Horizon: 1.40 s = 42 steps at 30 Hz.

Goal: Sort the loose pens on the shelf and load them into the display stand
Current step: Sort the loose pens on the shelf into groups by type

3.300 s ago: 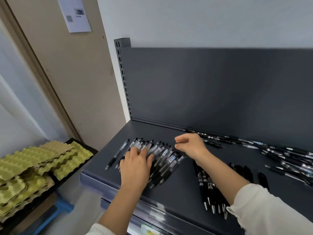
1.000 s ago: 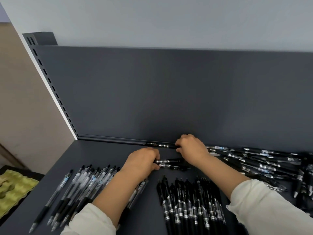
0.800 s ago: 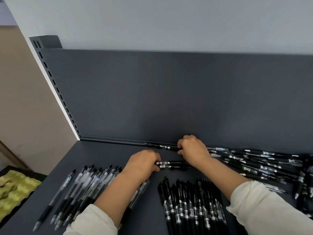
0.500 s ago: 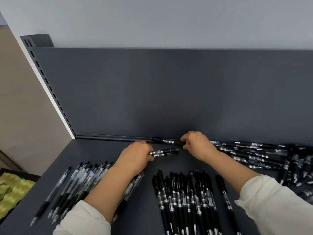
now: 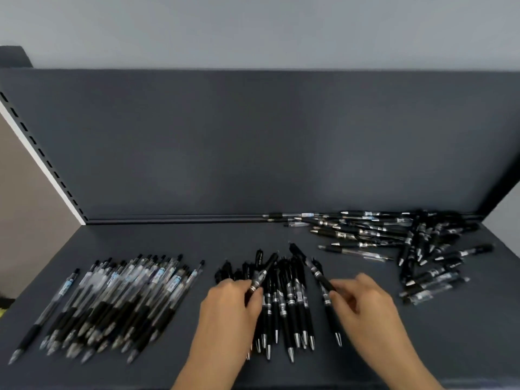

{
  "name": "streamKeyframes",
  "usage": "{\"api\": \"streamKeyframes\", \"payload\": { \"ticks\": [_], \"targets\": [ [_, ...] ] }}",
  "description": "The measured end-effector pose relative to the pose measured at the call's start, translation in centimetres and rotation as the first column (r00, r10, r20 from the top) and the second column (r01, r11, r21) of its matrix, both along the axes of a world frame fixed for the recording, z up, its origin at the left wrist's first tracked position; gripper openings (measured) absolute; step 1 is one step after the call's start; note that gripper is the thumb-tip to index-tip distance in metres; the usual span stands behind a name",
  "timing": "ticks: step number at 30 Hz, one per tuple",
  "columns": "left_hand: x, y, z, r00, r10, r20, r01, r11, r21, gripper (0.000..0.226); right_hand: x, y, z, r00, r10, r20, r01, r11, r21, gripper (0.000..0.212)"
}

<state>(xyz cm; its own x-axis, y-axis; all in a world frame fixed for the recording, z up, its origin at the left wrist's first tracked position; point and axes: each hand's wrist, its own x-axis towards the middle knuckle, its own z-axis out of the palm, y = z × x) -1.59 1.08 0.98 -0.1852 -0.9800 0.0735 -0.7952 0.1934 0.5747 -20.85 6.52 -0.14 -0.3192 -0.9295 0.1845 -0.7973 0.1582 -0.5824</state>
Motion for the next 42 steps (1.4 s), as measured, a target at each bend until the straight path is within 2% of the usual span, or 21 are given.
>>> {"api": "streamKeyframes", "payload": {
  "ticks": [4, 8, 11, 17, 20, 22, 29, 31, 36, 39, 42],
  "targets": [
    [-1.9, 1.8, -0.7, 0.997, 0.013, 0.072, -0.009, 0.998, -0.062, 0.033, 1.8, 1.9, -1.6, 0.999, 0.018, 0.041, -0.018, 1.0, 0.001, 0.038],
    [-2.8, 2.6, -1.4, 0.968, 0.054, 0.245, -0.021, 0.991, -0.133, 0.044, 1.9, 1.9, -2.3, 0.997, 0.071, -0.002, -0.071, 0.997, 0.017, 0.042],
    [-3.2, 2.4, -1.4, 0.935, 0.086, 0.345, -0.02, 0.981, -0.191, 0.034, 1.3, 1.9, -2.7, 0.993, 0.106, -0.045, -0.105, 0.994, 0.029, 0.039],
    [-3.7, 1.2, -1.8, 0.989, 0.066, 0.135, -0.053, 0.994, -0.098, 0.027, 0.8, 2.0, -3.7, 0.992, 0.128, -0.012, -0.128, 0.992, 0.005, 0.038],
    [-3.8, 0.9, -1.7, 0.995, 0.065, 0.07, -0.058, 0.993, -0.098, 0.038, 0.5, 2.1, -4.0, 0.991, 0.119, 0.053, -0.118, 0.993, -0.018, 0.036],
    [-3.9, 0.8, -1.8, 0.997, 0.05, 0.053, -0.045, 0.995, -0.094, 0.045, 0.3, 2.1, -4.2, 0.99, 0.113, 0.086, -0.111, 0.993, -0.027, 0.035],
    [-4.4, 0.7, -2.0, 0.994, 0.025, 0.107, -0.004, 0.982, -0.191, 0.029, -1.2, 1.5, -3.1, 0.974, 0.19, 0.127, -0.194, 0.981, 0.022, 0.033],
    [-4.5, 0.7, -1.8, 0.994, 0.03, 0.109, -0.006, 0.976, -0.217, 0.028, -2.9, 0.4, -2.2, 0.98, 0.183, 0.071, -0.184, 0.983, 0.009, 0.028],
    [-5.4, -0.2, -1.5, 0.989, -0.042, 0.143, 0.084, 0.948, -0.308, 0.023, -9.5, -4.7, 0.0, 0.985, -0.001, -0.17, -0.01, 0.998, -0.064, 0.023],
    [-6.1, -0.9, -1.2, 0.978, -0.11, 0.179, 0.168, 0.921, -0.351, 0.019, -12.4, -7.7, 0.0, 0.974, -0.04, -0.224, 0.046, 0.999, 0.024, 0.028],
    [-6.8, -1.8, -0.7, 0.965, -0.154, 0.21, 0.224, 0.903, -0.368, 0.021, -13.6, -9.6, -0.6, 0.972, 0.011, -0.235, 0.026, 0.988, 0.152, 0.032]
  ]
}}
